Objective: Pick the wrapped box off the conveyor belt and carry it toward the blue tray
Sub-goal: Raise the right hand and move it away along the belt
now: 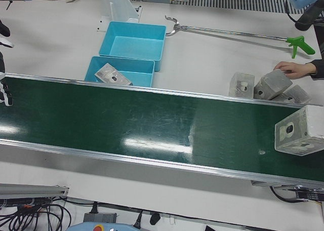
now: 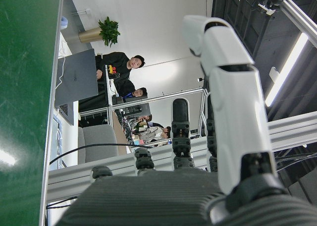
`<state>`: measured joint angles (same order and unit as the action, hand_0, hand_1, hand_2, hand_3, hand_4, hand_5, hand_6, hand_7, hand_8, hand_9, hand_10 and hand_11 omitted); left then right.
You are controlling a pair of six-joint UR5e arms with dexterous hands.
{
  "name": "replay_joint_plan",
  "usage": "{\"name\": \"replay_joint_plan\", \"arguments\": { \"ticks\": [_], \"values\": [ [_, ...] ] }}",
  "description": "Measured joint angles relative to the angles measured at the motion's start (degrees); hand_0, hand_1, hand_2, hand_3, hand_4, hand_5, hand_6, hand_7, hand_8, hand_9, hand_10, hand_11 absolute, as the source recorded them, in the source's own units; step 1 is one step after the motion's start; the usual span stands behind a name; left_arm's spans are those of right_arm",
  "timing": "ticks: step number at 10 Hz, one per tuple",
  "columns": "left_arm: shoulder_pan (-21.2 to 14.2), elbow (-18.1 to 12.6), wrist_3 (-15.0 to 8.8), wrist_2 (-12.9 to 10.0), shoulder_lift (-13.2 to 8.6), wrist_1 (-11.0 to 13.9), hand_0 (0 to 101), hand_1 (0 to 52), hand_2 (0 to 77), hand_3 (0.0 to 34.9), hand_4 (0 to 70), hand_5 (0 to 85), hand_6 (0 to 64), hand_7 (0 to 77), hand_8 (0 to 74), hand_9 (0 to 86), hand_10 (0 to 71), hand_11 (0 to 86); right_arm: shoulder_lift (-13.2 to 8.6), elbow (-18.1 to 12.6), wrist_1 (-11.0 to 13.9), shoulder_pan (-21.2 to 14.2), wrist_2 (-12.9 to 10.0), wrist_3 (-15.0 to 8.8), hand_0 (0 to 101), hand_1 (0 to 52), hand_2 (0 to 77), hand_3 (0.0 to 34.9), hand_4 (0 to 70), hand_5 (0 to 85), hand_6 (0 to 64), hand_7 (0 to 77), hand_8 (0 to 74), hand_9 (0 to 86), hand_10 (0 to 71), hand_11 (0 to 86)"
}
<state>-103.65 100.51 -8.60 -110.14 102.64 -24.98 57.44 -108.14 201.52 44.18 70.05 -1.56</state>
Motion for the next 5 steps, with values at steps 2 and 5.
{"name": "replay_joint_plan", "arguments": {
  "ticks": [2,5],
  "values": [
    [0.0,0.0,0.0,0.0,0.0,0.0,0,0.0,0.5,0.0,0.0,1.1,0.0,0.0,0.0,0.0,0.0,0.0,-0.08,-0.14,0.9,1.32,0.96,-0.84,53,22.4,27.8,20.5,22.9,37.1,9.8,32.7,2.2,9.3,0.0,1.6],
    [0.0,0.0,0.0,0.0,0.0,0.0,0,0.0,0.5,0.0,0.0,1.1,0.0,0.0,0.0,0.0,0.0,0.0,-0.2,0.17,2.62,5.89,5.79,-1.28,56,23.5,25.1,20.8,24.0,36.0,9.8,32.7,2.2,9.3,0.0,1.6]
  ]
}}
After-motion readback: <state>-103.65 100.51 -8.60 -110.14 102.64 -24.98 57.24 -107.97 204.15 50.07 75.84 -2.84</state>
